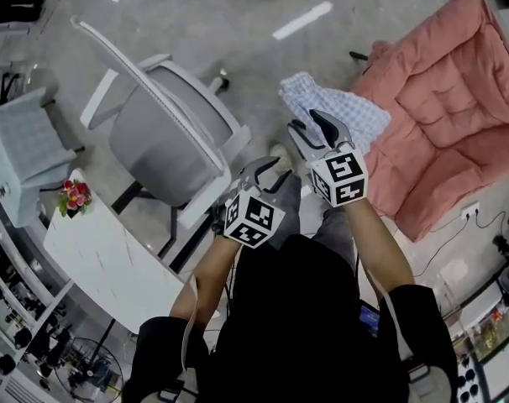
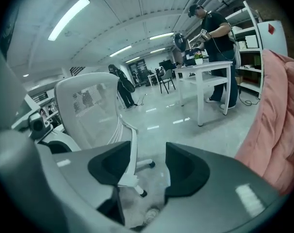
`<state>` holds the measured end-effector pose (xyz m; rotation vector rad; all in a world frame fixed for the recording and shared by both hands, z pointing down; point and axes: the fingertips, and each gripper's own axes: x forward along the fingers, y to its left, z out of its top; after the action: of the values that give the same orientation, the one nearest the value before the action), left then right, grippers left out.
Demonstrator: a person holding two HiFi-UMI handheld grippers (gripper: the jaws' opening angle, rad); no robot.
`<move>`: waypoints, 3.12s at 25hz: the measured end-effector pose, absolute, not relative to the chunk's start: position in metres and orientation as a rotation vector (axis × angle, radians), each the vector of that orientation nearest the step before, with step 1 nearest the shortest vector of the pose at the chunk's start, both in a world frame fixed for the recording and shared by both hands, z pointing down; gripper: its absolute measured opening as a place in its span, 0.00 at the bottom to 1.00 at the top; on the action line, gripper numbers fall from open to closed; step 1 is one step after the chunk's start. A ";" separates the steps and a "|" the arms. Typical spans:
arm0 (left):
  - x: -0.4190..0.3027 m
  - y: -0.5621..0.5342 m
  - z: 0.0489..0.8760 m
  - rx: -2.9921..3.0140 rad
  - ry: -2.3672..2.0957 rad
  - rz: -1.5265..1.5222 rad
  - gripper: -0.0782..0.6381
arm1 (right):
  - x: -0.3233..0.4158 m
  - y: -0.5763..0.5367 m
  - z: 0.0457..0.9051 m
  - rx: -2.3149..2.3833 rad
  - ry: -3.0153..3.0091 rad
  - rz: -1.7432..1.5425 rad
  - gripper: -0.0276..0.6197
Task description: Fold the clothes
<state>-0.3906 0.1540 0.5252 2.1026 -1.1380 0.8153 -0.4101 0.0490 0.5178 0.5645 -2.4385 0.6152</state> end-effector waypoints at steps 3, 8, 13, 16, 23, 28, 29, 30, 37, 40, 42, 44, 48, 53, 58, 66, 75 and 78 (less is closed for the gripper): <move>-0.389 0.154 0.525 2.106 -1.131 0.812 0.32 | -0.407 0.052 0.519 0.561 -2.439 0.634 0.39; -0.381 0.150 0.533 2.124 -1.111 0.816 0.32 | -0.389 0.048 0.523 0.598 -2.429 0.657 0.39; -0.362 0.136 0.539 2.146 -1.094 0.823 0.32 | -0.344 0.038 0.524 0.684 -2.404 0.676 0.38; -0.344 0.127 0.542 2.157 -1.076 0.842 0.32 | -0.306 0.031 0.531 0.745 -2.377 0.713 0.37; -0.287 0.114 0.556 2.166 -1.034 0.891 0.32 | -0.217 0.016 0.552 0.835 -2.306 0.776 0.36; -0.252 0.115 0.574 2.095 -1.084 0.881 0.32 | -0.177 0.014 0.561 0.792 -2.285 0.781 0.35; -0.246 0.117 0.577 2.073 -1.099 0.875 0.32 | -0.170 0.013 0.562 0.779 -2.285 0.780 0.35; -0.239 0.117 0.580 2.053 -1.115 0.870 0.32 | -0.163 0.010 0.563 0.768 -2.284 0.778 0.35; -0.216 0.123 0.619 1.927 -1.260 0.934 0.32 | -0.119 -0.014 0.592 0.708 -2.254 0.779 0.34; -0.197 0.131 0.640 1.872 -1.256 0.919 0.32 | -0.108 -0.016 0.606 0.649 -2.245 0.754 0.33; -0.187 0.136 0.653 1.818 -1.257 0.853 0.32 | -0.105 -0.014 0.613 0.620 -2.244 0.741 0.33; -0.181 0.142 0.663 1.772 -1.272 0.797 0.32 | -0.102 -0.007 0.618 0.600 -2.243 0.741 0.33; -0.173 0.152 0.682 1.731 -1.300 0.727 0.37 | -0.097 0.014 0.627 0.566 -2.239 0.726 0.33; -0.166 0.153 0.708 1.693 -1.344 0.605 0.40 | -0.086 0.034 0.642 0.580 -2.218 0.750 0.32; -0.151 0.148 0.739 1.731 -1.340 0.593 0.39 | -0.079 0.055 0.652 0.620 -2.191 0.808 0.32; -0.154 0.148 0.761 1.685 -1.387 0.374 0.65 | -0.055 0.084 0.659 0.603 -2.169 0.778 0.32; -0.162 0.106 0.760 1.717 -1.471 0.218 0.71 | -0.038 0.095 0.667 0.636 -2.141 0.815 0.32; -0.163 0.101 0.762 1.691 -1.492 0.214 0.68 | -0.029 0.087 0.667 0.646 -2.139 0.812 0.32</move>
<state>-0.1626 0.1007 0.7621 1.6911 -1.4916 0.2136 -0.0290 0.0870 0.6674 0.6465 -2.1392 0.8119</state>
